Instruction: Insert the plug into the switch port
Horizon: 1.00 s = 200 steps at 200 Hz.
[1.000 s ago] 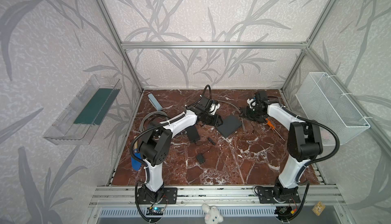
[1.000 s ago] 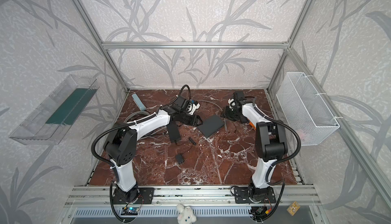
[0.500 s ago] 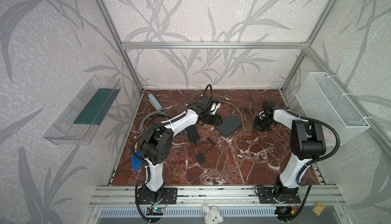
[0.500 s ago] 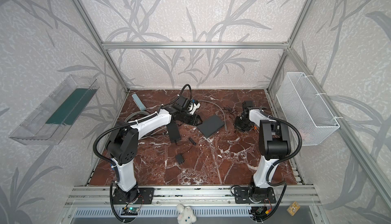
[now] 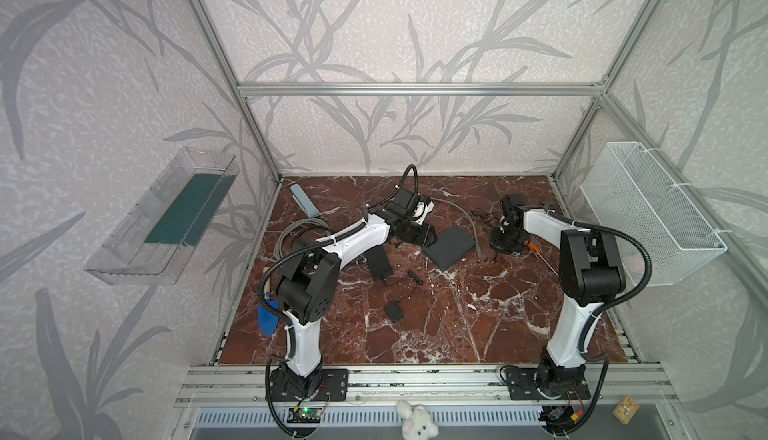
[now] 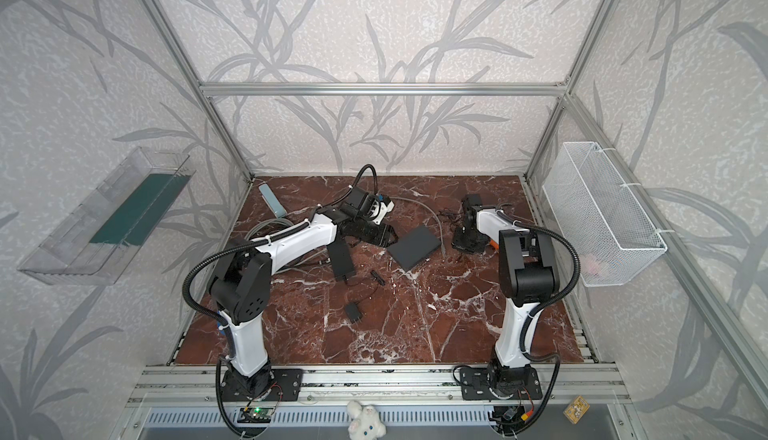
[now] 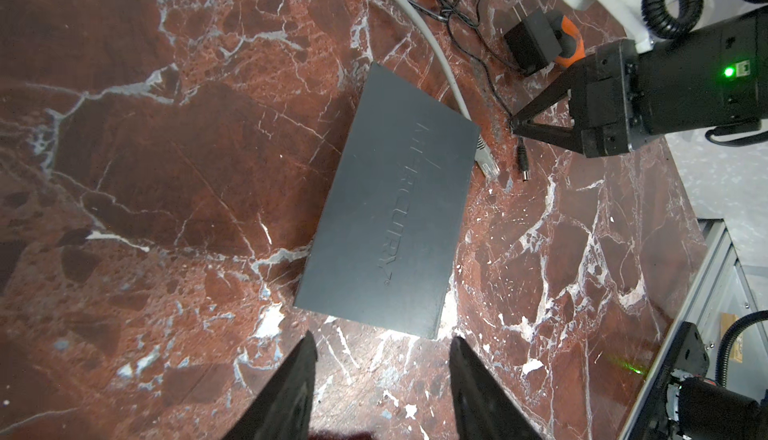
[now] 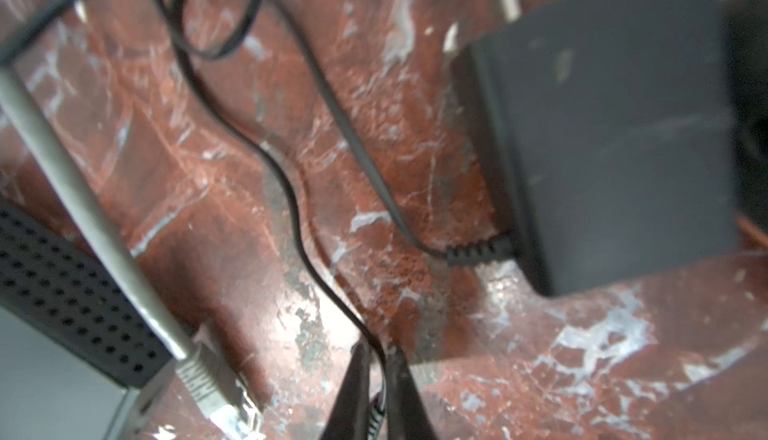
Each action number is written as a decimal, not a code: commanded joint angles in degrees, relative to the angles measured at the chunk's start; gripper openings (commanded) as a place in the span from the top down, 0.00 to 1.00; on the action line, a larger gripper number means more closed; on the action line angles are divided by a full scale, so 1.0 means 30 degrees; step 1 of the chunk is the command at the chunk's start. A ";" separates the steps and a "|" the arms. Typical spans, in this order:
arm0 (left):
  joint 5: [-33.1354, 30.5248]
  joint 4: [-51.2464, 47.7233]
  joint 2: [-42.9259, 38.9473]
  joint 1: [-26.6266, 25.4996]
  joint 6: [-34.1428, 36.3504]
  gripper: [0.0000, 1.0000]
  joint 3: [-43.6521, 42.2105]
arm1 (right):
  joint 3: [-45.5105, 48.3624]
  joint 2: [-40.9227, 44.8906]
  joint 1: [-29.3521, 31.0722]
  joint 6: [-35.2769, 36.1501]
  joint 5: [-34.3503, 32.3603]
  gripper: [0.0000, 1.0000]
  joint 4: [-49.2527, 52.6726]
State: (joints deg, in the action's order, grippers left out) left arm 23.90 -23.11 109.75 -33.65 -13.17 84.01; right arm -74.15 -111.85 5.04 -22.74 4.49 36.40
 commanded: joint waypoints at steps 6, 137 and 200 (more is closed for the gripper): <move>0.0053 -0.0839 0.0231 -0.0067 0.1146 0.47 0.1151 | 0.0636 -0.0205 0.0121 0.0105 0.0090 1.00 0.1041; 0.1873 0.6018 0.0456 -0.3091 -0.5388 0.46 -0.1996 | 0.2695 0.5416 0.0551 -0.3199 0.7142 1.00 0.0689; -0.1276 0.5253 -0.0391 -0.3405 -0.5203 0.44 -0.3537 | 0.0566 0.2422 0.0313 -0.0091 0.2942 0.66 0.1809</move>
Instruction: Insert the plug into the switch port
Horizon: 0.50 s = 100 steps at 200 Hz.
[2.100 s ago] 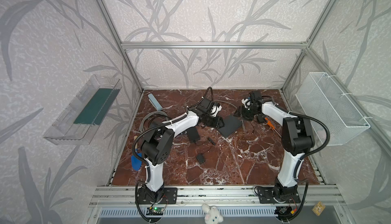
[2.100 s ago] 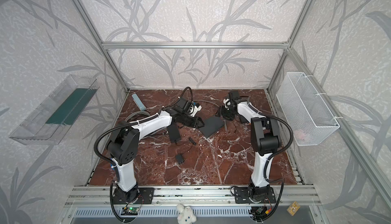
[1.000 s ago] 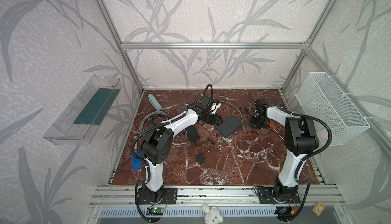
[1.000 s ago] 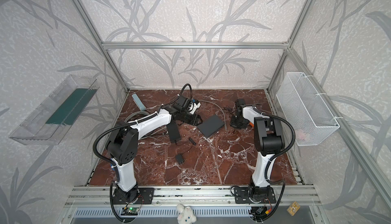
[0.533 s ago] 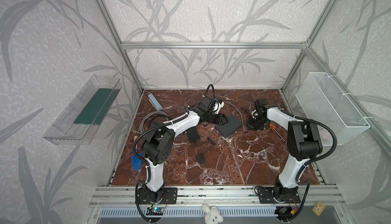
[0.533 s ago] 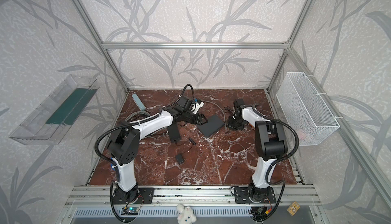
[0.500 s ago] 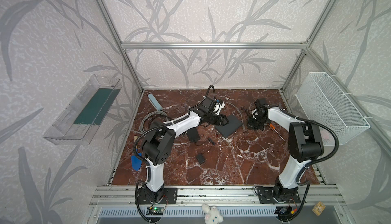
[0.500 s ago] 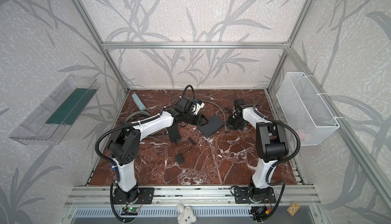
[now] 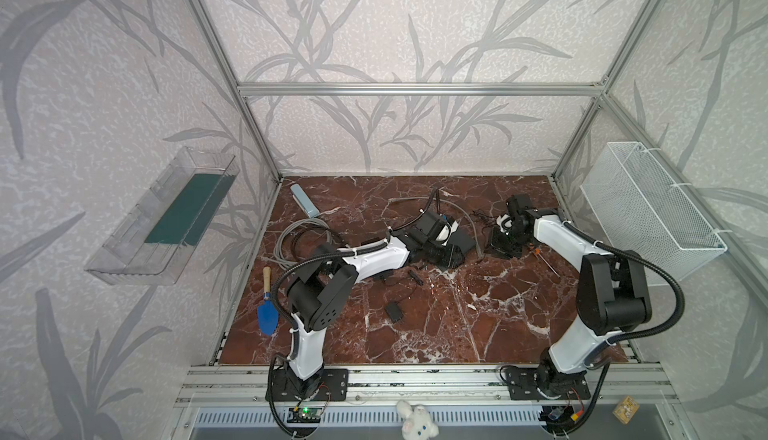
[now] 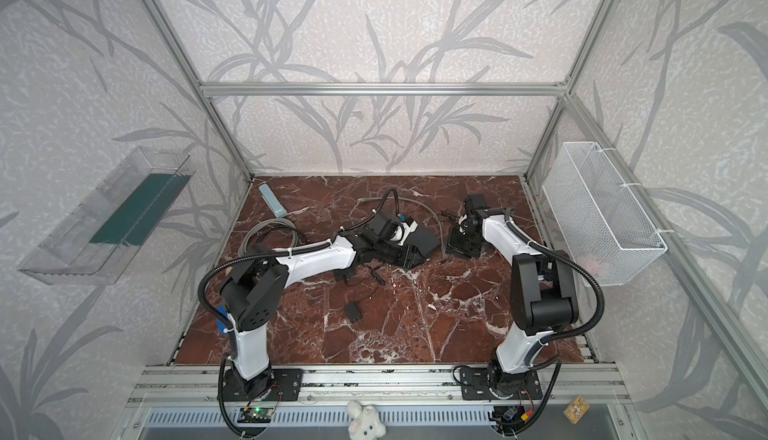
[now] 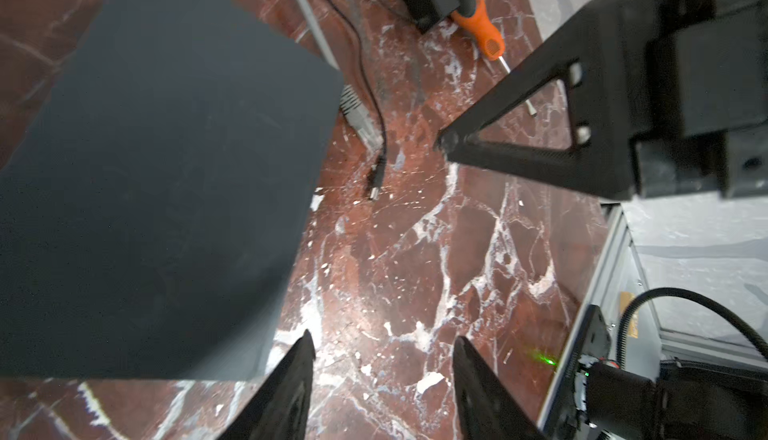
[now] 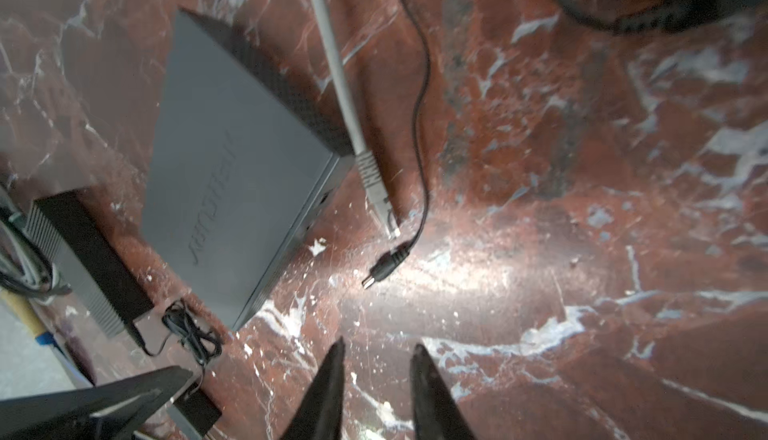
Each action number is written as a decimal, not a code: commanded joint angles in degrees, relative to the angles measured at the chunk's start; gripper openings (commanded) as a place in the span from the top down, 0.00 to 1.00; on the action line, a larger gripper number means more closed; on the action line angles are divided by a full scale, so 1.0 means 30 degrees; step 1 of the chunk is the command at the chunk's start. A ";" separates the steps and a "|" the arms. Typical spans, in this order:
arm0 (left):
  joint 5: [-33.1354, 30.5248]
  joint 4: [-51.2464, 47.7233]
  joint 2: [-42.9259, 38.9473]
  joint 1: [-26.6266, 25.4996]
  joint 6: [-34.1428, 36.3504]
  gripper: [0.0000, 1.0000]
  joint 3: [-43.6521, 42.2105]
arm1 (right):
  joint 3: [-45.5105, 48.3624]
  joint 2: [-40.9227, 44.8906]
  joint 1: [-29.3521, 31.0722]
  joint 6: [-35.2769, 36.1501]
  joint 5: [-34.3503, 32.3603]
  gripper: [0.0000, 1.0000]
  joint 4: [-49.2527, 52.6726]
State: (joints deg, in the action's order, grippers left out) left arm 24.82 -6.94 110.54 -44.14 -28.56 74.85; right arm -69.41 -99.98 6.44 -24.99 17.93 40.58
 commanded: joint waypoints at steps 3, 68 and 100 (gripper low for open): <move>-0.1628 -0.0253 -0.0708 0.0120 -0.0023 0.44 -0.0479 | -0.1105 -0.1685 -0.0153 0.0520 -0.1633 0.66 0.0302; -0.2211 -0.0472 -0.1696 0.0124 0.0054 0.44 -0.1261 | -0.2462 -0.4297 0.0193 -0.0114 -0.2531 0.67 -0.0569; -0.2281 -0.0470 -0.1834 0.0123 0.0050 0.44 -0.1563 | -0.3094 -0.5023 0.0809 0.0271 -0.4000 0.71 0.0120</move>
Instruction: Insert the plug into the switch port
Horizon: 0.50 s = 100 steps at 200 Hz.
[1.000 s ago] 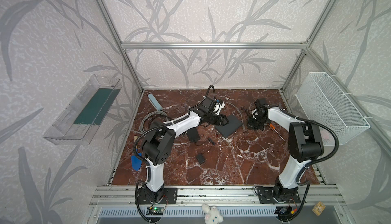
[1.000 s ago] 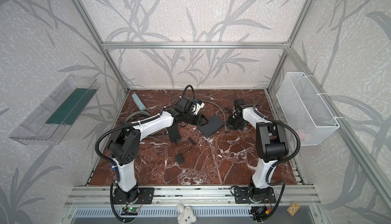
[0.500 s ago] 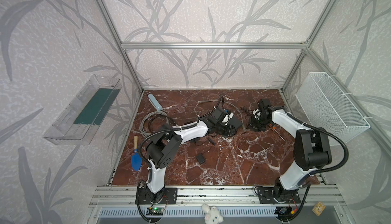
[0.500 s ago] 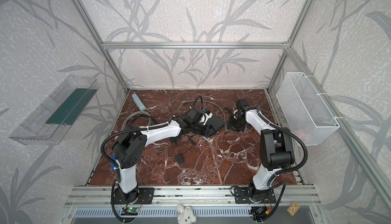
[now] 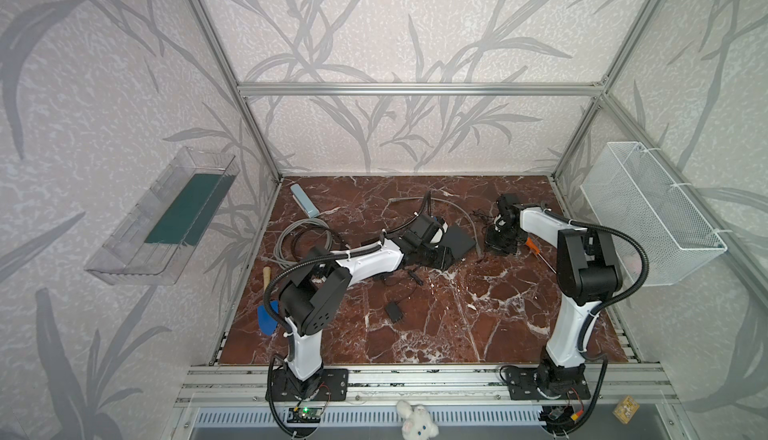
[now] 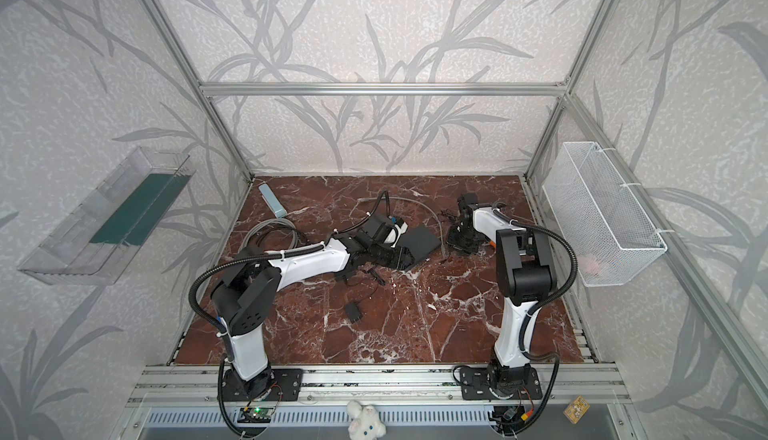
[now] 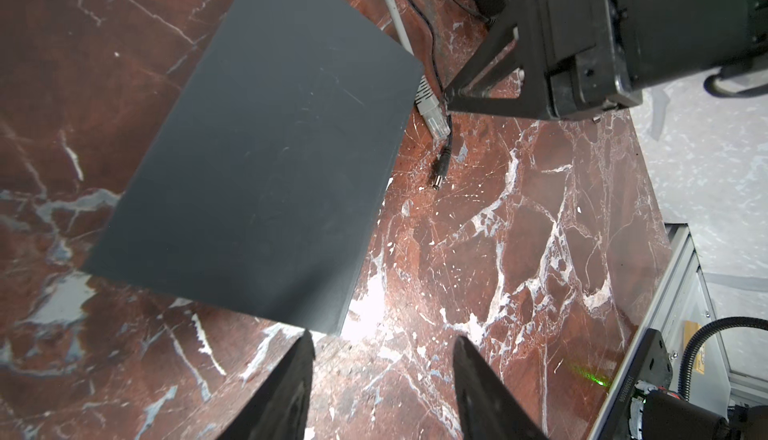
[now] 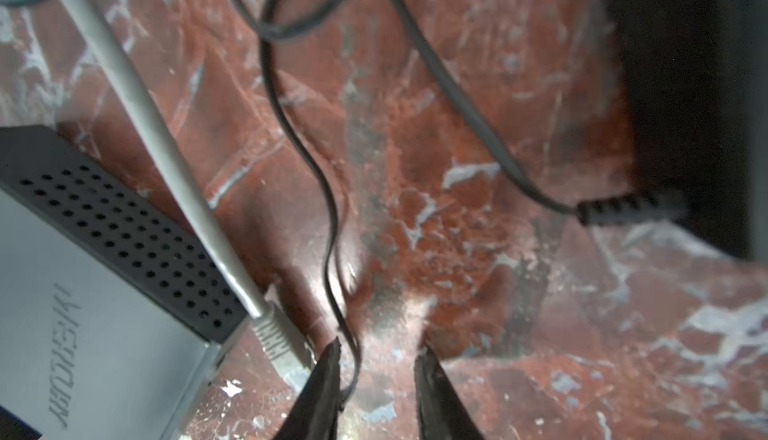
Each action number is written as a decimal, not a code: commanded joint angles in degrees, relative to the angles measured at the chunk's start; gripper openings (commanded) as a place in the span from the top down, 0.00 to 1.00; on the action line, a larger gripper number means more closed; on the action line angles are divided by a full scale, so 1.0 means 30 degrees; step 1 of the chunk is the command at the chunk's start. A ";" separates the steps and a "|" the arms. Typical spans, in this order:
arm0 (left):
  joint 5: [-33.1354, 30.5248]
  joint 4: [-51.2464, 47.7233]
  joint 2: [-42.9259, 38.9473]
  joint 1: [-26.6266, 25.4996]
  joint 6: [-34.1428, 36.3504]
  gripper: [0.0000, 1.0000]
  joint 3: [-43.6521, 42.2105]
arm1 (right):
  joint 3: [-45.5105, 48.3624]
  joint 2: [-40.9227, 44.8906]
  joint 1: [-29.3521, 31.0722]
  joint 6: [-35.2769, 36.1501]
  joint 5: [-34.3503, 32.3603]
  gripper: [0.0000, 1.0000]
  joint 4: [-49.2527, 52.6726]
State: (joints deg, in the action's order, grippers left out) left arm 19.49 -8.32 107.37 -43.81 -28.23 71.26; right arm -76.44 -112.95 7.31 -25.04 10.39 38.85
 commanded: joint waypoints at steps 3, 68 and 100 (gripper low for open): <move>-0.0524 -0.0029 -0.0781 0.0014 -0.0032 0.44 -0.0375 | -0.0850 -0.0789 0.0624 0.0369 -0.1792 0.72 0.0888; -0.1003 -0.0785 -0.1074 0.0004 0.0762 0.44 -0.0083 | -0.0172 -0.1268 0.1577 0.1270 -0.3297 0.97 0.1696; 0.0424 -0.0599 -0.1103 -0.0129 0.1113 0.45 -0.0082 | 0.0241 0.0492 0.1504 0.0925 -0.0507 1.00 0.1393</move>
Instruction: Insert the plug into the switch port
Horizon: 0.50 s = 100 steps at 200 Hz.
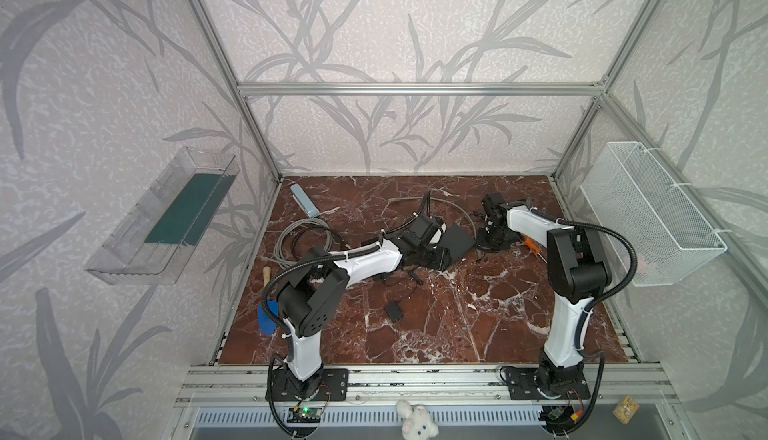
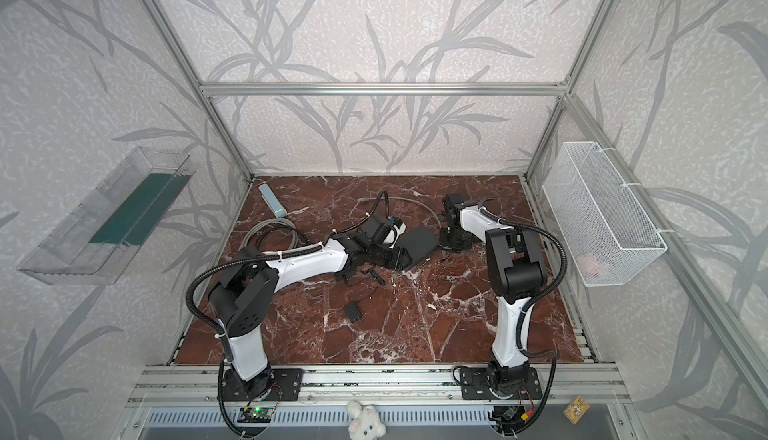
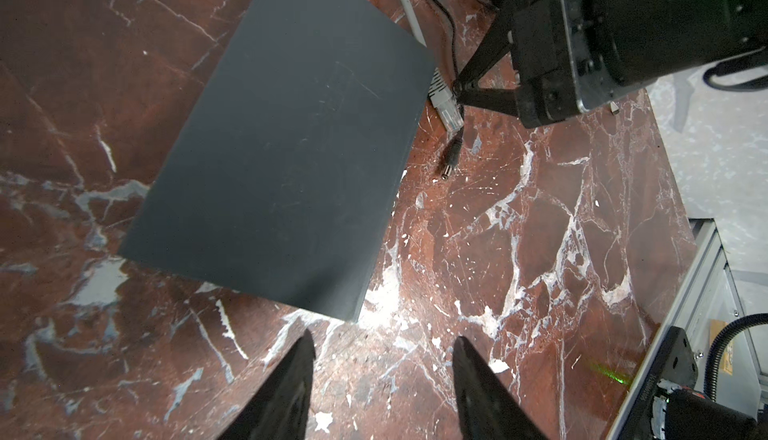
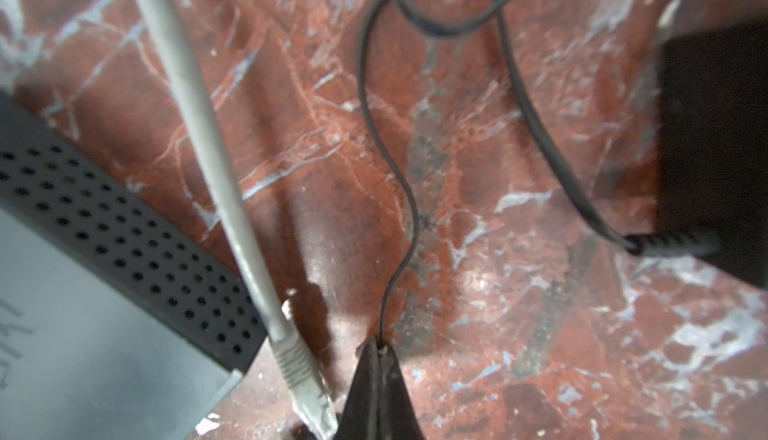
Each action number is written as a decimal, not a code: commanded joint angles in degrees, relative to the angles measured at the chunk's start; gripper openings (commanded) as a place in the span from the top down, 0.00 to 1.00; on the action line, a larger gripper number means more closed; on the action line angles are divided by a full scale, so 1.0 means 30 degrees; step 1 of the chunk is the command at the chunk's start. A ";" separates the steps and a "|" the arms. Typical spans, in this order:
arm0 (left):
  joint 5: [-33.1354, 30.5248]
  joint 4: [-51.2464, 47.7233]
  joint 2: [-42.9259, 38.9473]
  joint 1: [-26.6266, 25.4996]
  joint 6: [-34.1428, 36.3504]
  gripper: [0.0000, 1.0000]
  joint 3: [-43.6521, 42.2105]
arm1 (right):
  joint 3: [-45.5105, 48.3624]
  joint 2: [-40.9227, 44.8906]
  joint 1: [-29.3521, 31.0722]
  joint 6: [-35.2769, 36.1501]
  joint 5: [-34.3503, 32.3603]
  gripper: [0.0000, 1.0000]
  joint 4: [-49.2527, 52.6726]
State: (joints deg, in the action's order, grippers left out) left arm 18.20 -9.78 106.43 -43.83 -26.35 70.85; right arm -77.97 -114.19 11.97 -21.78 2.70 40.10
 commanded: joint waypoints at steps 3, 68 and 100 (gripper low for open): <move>0.1172 -0.0017 -0.0772 -0.0125 0.0469 0.45 0.0023 | 0.0765 0.1116 -0.0076 -0.0190 0.2220 1.00 0.1076; 0.3814 0.3534 0.0518 -0.0913 -0.1876 0.42 -0.0326 | 0.3609 0.4822 -0.0855 -0.2095 0.5088 1.00 0.0723; 0.3727 0.3841 0.1525 -0.1485 -0.2471 0.41 -0.0141 | 0.4322 0.5134 -0.1055 -0.2759 0.5839 1.00 0.0184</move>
State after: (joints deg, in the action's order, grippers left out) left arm 28.12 -0.78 108.18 -47.13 -31.03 70.59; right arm -66.81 -100.09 9.21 -27.33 16.78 41.34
